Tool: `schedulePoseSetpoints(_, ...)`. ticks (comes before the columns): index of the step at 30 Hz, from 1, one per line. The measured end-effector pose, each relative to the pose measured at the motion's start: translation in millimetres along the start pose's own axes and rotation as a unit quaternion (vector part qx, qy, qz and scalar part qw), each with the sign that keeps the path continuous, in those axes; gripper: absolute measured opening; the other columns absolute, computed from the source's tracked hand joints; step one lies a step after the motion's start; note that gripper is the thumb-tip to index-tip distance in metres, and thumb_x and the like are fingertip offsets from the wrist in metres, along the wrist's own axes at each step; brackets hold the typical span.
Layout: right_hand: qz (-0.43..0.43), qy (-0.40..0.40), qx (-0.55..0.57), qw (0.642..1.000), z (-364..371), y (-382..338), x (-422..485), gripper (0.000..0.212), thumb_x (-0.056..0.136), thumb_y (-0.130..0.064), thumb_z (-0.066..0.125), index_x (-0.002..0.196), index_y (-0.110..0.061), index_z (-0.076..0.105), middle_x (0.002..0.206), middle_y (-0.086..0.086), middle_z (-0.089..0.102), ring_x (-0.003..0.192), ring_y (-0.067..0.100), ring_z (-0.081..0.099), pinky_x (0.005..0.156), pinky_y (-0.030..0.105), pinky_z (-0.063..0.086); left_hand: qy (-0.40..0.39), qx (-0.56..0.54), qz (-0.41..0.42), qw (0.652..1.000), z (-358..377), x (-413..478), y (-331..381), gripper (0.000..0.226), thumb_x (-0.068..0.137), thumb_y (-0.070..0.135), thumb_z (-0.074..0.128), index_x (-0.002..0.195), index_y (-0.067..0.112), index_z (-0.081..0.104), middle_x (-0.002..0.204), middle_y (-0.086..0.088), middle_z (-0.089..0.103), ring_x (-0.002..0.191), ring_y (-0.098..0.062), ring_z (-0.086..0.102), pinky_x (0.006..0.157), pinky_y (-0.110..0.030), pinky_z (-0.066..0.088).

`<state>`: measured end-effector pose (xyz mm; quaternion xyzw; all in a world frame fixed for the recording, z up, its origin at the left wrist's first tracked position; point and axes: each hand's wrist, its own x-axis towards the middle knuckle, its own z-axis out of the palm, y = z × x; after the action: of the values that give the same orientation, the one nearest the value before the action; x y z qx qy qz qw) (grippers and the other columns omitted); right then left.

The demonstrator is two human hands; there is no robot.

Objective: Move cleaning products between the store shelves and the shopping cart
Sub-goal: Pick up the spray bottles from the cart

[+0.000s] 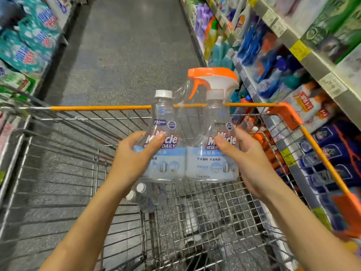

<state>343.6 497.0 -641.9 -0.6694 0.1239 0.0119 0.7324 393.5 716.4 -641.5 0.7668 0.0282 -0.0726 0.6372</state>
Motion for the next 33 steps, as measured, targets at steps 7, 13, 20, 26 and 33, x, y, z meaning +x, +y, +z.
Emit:
schedulePoseSetpoints(7,-0.041,0.099,-0.030,0.994,-16,-16,-68,0.036,0.078,-0.034,0.066,0.109,-0.017,0.067,0.102,-0.007,0.073,0.097,0.018,0.070,0.083,0.048,0.058,-0.093,0.022,0.015,0.995,17,-22,12,0.032,0.067,0.064,0.069,0.076,0.034,0.074,0.073,0.008,0.072,0.072,-0.016,0.066,0.069,-0.044,0.053)
schedulePoseSetpoints(13,-0.083,0.194,-0.015,0.977,-21,-17,-143,0.030,0.081,-0.032,0.074,0.107,-0.018,0.069,0.105,-0.001,0.073,0.096,0.015,0.070,0.081,0.036,0.056,-0.173,0.038,0.057,0.983,29,-64,41,0.033,0.065,0.058,0.068,0.075,0.027,0.072,0.077,-0.010,0.072,0.071,-0.023,0.064,0.069,-0.054,0.054)
schedulePoseSetpoints(20,-0.126,0.350,0.004,0.928,-64,-15,-275,0.037,0.074,-0.051,0.075,0.104,-0.029,0.071,0.106,-0.001,0.074,0.095,0.015,0.070,0.086,0.041,0.053,-0.335,0.044,0.167,0.926,107,-140,70,0.021,0.069,0.053,0.072,0.066,0.032,0.068,0.056,0.016,0.060,0.050,0.005,0.048,0.047,-0.009,0.037)
schedulePoseSetpoints(26,-0.128,0.485,-0.005,0.865,-105,2,-388,0.051,0.071,-0.057,0.074,0.113,-0.031,0.068,0.112,-0.002,0.072,0.103,0.018,0.068,0.094,0.050,0.050,-0.464,0.026,0.240,0.852,190,-221,74,0.034,0.062,0.056,0.057,0.069,0.023,0.065,0.060,0.021,0.063,0.054,0.011,0.051,0.052,-0.004,0.038)
schedulePoseSetpoints(33,-0.149,0.589,0.002,0.794,-154,33,-502,0.058,0.074,-0.052,0.075,0.123,-0.023,0.061,0.124,0.002,0.065,0.118,0.023,0.060,0.102,0.048,0.046,-0.586,0.050,0.297,0.752,282,-320,63,0.046,0.074,0.054,0.059,0.093,0.013,0.068,0.088,-0.003,0.070,0.078,-0.012,0.062,0.073,-0.025,0.047)
